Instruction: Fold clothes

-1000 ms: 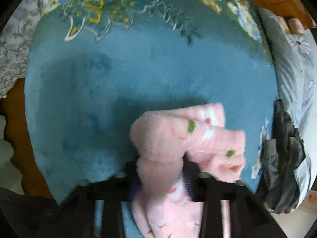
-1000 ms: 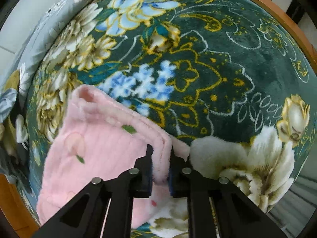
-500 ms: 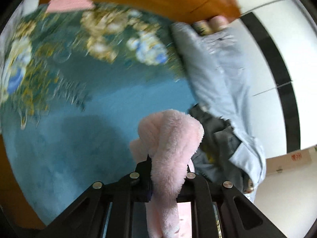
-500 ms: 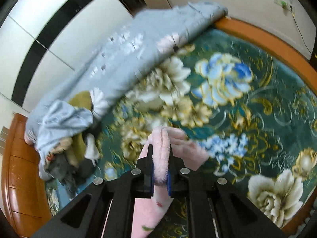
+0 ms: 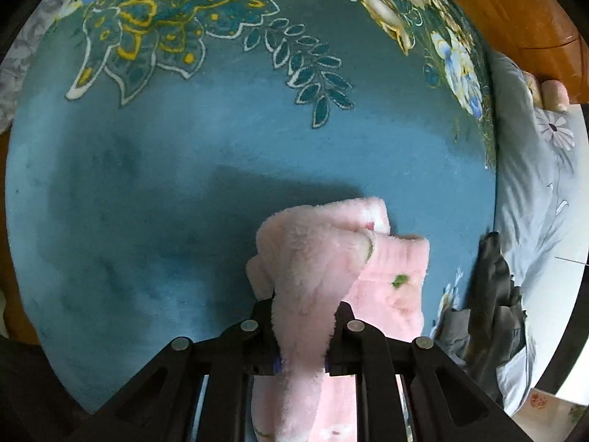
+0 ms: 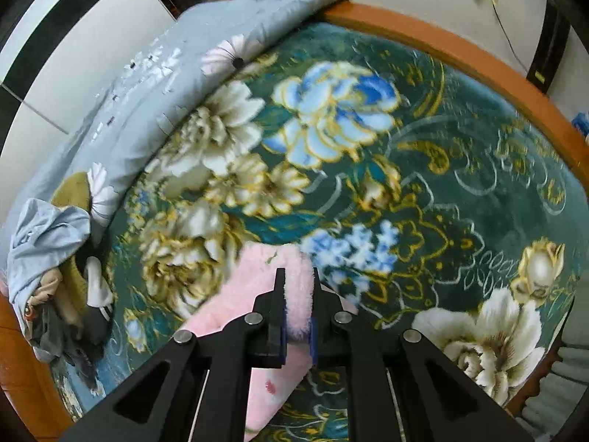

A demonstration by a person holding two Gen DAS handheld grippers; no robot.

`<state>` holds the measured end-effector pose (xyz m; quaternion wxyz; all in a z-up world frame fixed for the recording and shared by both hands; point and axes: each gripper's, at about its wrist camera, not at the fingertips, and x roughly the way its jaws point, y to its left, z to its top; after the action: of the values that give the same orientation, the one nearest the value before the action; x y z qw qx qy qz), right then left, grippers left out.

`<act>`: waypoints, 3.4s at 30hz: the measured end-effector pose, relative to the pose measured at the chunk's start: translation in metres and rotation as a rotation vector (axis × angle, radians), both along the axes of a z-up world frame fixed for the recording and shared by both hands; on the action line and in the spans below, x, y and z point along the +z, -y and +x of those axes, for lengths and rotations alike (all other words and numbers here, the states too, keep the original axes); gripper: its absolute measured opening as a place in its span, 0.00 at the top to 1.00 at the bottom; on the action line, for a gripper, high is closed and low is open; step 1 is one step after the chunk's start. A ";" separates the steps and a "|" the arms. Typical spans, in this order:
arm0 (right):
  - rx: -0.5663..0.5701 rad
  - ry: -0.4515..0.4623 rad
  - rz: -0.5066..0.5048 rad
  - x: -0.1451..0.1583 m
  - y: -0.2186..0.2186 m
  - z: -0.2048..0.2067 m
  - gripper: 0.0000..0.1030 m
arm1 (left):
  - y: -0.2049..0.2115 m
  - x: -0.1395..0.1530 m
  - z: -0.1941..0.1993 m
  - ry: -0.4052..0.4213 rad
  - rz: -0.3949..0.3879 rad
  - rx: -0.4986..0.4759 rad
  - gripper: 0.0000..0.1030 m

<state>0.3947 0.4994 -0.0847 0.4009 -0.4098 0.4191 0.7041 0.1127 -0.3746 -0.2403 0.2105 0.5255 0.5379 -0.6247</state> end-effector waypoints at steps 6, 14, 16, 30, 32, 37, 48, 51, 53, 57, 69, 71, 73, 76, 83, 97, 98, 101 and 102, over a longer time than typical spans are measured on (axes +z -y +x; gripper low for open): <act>0.319 -0.115 0.147 0.081 0.088 -0.086 0.92 | -0.004 0.004 0.005 -0.024 0.003 -0.015 0.76; 1.001 -0.174 0.099 0.037 0.332 -0.185 0.92 | -0.007 0.015 0.031 -0.053 0.019 0.019 0.57; 1.116 -0.118 0.019 -0.007 0.384 -0.198 0.92 | -0.013 0.017 0.037 -0.064 0.037 0.024 0.46; 1.323 -0.103 0.011 -0.051 0.456 -0.208 0.91 | -0.048 0.055 0.062 -0.211 -0.045 0.016 0.37; 1.347 -0.032 -0.059 -0.075 0.462 -0.216 0.90 | -0.064 0.069 0.059 -0.200 -0.125 -0.051 0.37; 1.306 -0.057 -0.238 -0.085 0.442 -0.216 0.63 | -0.129 0.092 0.058 -0.269 -0.186 -0.316 0.37; 0.864 -0.006 0.037 -0.038 0.214 -0.171 0.59 | -0.324 0.038 0.031 -0.171 -0.071 -0.894 0.37; 0.622 0.062 0.120 -0.043 0.133 -0.121 0.59 | -0.339 0.033 0.031 -0.121 -0.085 -0.952 0.48; 0.422 0.096 0.087 -0.055 0.079 -0.082 0.59 | -0.346 0.028 0.034 -0.090 -0.093 -0.978 0.86; -0.069 0.022 -0.096 -0.086 -0.001 0.024 0.59 | -0.340 0.027 0.038 -0.082 -0.069 -0.938 0.91; -0.098 -0.126 -0.206 -0.095 -0.001 0.005 0.96 | -0.301 0.033 0.065 -0.227 0.120 -0.720 0.89; -0.020 -0.165 -0.186 -0.074 0.010 -0.015 0.96 | -0.295 0.034 0.068 -0.251 0.135 -0.689 0.89; 0.076 -0.235 -0.193 -0.045 0.032 -0.037 0.96 | -0.288 0.035 0.070 -0.274 0.150 -0.657 0.89; 0.336 -0.346 -0.187 0.011 0.093 -0.082 0.96 | -0.276 0.042 0.069 -0.315 0.164 -0.619 0.89; 0.946 -0.438 -0.320 0.039 0.301 -0.188 0.96 | -0.264 0.044 0.063 -0.367 0.183 -0.550 0.88; 1.083 -0.208 -0.452 -0.043 0.361 -0.214 0.71 | -0.275 0.040 0.059 -0.363 0.185 -0.659 0.63; 1.063 -0.226 -0.431 -0.034 0.348 -0.214 0.71 | -0.281 0.043 0.058 -0.375 0.187 -0.690 0.59; 1.025 -0.178 -0.246 -0.017 0.304 -0.212 0.67 | -0.313 0.055 0.056 -0.404 0.162 -0.824 0.48; 1.040 -0.151 -0.186 -0.014 0.297 -0.212 0.60 | -0.326 0.058 0.056 -0.406 0.150 -0.881 0.45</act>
<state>0.1828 0.2020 -0.0985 -0.0704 -0.5456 0.2488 0.7972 0.1691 -0.0483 -0.1822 -0.2215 0.5843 0.3381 -0.7037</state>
